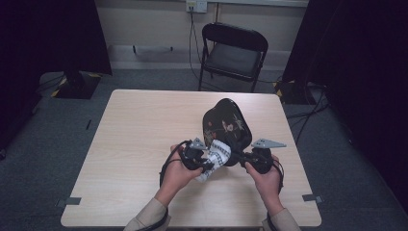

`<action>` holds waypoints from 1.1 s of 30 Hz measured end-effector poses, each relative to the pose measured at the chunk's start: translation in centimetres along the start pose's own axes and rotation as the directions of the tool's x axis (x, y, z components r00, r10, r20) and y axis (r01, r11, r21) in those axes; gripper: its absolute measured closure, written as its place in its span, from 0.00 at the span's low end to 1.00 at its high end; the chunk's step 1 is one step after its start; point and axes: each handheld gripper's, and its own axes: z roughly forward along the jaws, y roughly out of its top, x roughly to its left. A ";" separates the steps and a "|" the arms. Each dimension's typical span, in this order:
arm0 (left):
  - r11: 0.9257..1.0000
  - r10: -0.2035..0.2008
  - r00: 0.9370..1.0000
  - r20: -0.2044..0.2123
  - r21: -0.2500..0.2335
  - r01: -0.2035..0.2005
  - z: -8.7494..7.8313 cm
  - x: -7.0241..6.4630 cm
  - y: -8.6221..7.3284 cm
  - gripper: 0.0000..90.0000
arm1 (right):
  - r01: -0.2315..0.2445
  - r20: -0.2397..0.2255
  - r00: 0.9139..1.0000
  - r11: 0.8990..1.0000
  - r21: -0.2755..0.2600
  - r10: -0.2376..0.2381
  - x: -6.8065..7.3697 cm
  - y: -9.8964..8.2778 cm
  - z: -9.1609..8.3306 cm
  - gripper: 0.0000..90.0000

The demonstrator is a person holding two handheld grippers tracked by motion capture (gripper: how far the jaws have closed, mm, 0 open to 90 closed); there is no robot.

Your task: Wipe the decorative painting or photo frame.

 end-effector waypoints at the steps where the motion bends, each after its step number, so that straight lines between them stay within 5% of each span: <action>1: 1.000 0.009 1.000 -0.006 -0.021 -0.009 -0.8 0.0 0.8 0.84 | 0.000 0.000 1.000 1.000 0.000 0.000 0.0 0.0 0.0 0.87; 9: 0.987 0.058 0.997 -0.043 -0.145 -0.064 -4.6 -0.6 6.5 0.84 | 0.005 0.005 1.000 1.000 0.002 -0.005 0.2 0.0 0.1 0.87; 14: 0.986 0.084 0.995 -0.055 -0.142 -0.091 -4.9 -0.9 8.8 0.84 | 0.006 0.006 1.000 1.000 0.003 -0.006 0.2 0.0 0.0 0.87; 33: 0.998 0.045 0.999 -0.019 -0.045 -0.045 -1.4 -0.2 4.6 0.84 | 0.003 0.000 1.000 1.000 0.003 -0.003 0.1 0.0 0.0 0.87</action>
